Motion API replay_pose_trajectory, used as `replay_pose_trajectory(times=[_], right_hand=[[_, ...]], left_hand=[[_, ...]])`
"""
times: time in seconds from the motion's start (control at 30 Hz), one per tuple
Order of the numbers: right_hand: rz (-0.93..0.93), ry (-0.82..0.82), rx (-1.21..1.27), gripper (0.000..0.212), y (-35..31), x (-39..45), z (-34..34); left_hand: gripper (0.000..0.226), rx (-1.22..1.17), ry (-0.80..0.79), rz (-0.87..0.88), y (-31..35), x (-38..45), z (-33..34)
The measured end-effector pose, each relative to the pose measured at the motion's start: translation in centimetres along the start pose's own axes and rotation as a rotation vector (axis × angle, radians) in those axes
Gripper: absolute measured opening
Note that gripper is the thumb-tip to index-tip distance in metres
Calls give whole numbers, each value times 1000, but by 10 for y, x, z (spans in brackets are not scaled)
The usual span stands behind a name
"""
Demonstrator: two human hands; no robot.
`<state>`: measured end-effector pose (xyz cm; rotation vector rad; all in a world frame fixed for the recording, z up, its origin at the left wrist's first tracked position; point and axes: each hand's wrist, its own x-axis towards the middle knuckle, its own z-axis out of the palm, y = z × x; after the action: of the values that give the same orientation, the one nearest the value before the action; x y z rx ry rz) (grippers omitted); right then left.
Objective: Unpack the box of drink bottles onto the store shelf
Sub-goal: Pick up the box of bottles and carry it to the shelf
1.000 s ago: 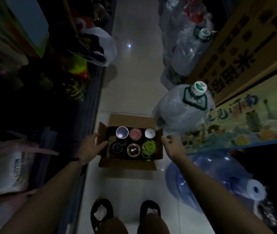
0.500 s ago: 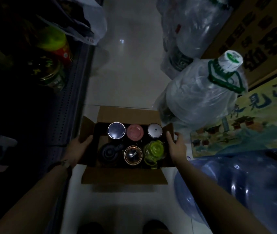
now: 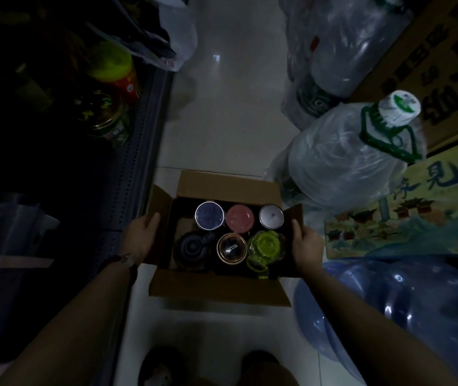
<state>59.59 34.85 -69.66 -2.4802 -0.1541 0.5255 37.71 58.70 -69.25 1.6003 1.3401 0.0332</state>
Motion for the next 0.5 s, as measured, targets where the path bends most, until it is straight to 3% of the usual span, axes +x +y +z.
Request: replay_pose_trajectory(times=[0.27, 0.5], right_hand=[[-1, -19, -40, 49, -69, -55, -100], [-6, -44, -39, 44, -141, -116, -227]], left_hand=[[42, 71, -1, -17, 81, -92, -62], [46, 93, -26, 17, 174, -181, -134]])
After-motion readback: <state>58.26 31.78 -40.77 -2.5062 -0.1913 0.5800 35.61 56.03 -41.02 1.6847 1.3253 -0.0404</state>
